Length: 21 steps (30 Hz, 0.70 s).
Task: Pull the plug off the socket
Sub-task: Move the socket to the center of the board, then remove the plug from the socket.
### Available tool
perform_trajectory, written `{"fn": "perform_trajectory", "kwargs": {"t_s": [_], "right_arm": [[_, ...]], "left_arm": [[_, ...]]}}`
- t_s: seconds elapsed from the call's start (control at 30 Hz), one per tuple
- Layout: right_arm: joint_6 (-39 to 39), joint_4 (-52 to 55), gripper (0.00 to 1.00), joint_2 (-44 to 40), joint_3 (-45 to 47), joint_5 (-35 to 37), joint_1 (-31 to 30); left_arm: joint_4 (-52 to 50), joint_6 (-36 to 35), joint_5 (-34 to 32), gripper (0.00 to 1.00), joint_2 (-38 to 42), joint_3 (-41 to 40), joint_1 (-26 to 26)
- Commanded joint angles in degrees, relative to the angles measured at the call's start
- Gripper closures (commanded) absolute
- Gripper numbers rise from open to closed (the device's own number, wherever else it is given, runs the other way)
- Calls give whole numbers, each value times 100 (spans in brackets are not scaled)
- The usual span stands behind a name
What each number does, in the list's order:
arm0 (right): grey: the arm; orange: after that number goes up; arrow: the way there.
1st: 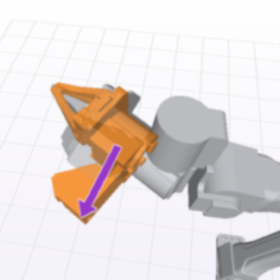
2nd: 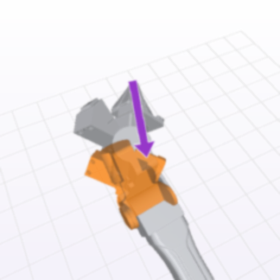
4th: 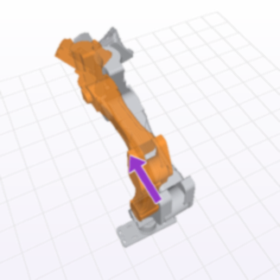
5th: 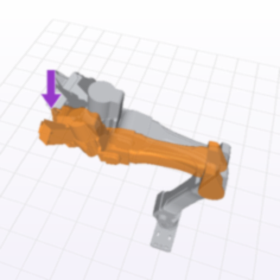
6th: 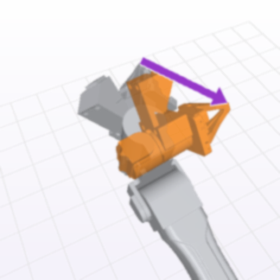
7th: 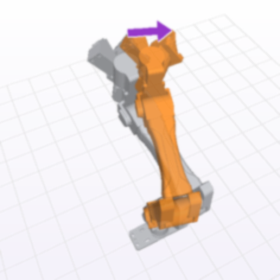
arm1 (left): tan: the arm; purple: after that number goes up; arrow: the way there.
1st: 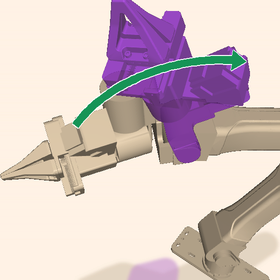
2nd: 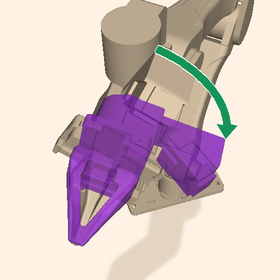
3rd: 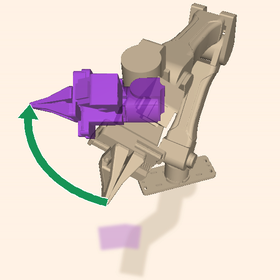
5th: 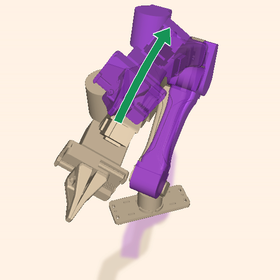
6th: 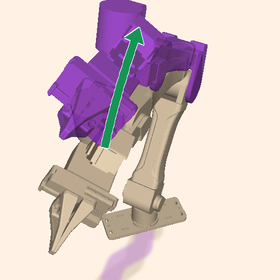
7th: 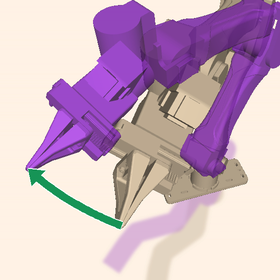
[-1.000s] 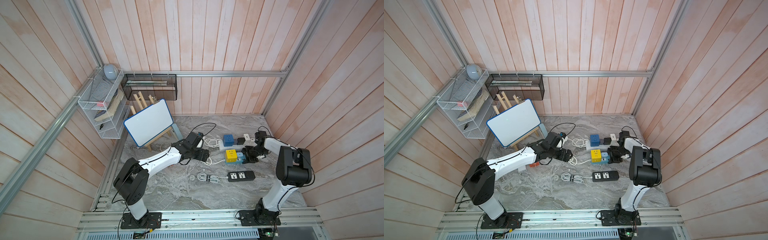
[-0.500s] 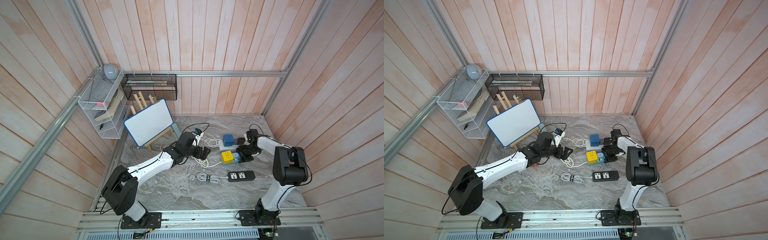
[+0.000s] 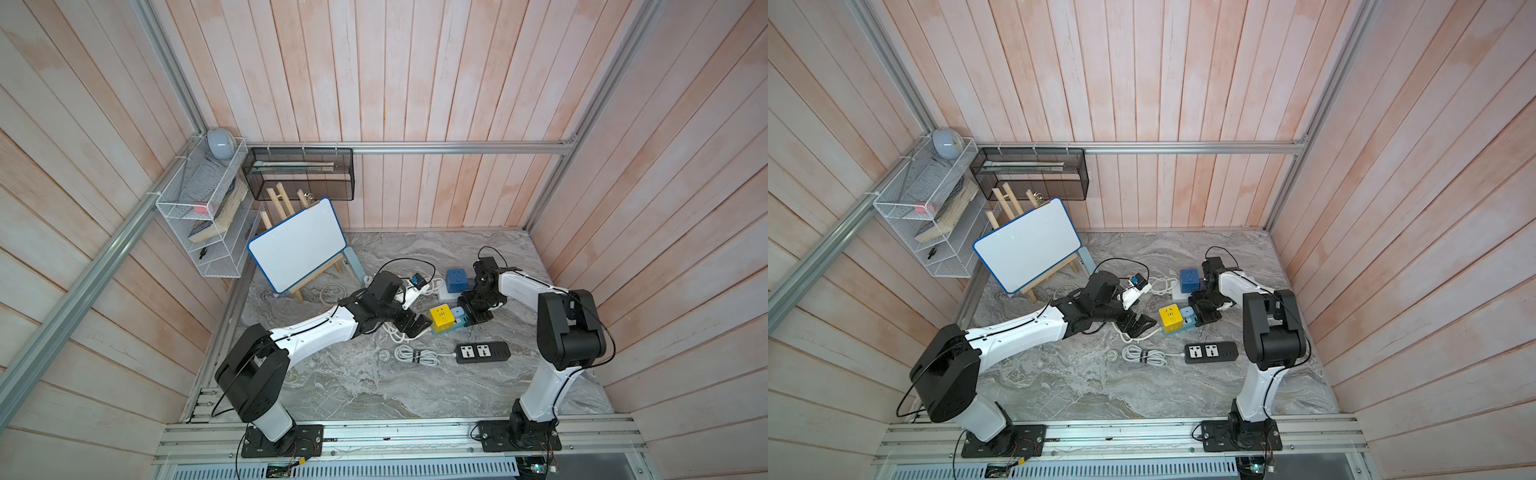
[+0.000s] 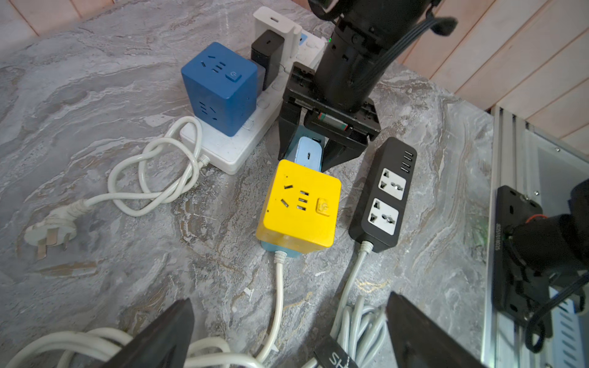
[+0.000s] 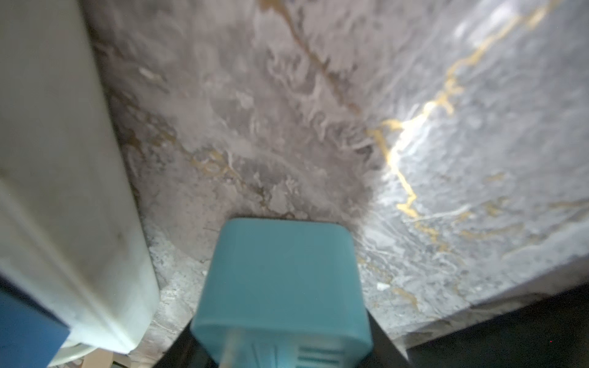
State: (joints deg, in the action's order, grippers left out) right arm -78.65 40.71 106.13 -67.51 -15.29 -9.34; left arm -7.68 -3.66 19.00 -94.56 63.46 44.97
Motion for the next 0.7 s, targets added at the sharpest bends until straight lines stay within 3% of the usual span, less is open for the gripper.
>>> {"fn": "perform_trajectory", "kwargs": {"t_s": [0.0,0.47,0.67], "right_arm": [[-124,112,79,262,36,69,-160],[-361,138,81,154,159,27,-254],[-343,198,82,145,144,22,-280]], "left_arm": [[66,-502,129,1,-215,250,76],[-142,-1232,-590,0,-1464,1184,486],[-128,-1297,-536,0,-1873,1501,503]]}}
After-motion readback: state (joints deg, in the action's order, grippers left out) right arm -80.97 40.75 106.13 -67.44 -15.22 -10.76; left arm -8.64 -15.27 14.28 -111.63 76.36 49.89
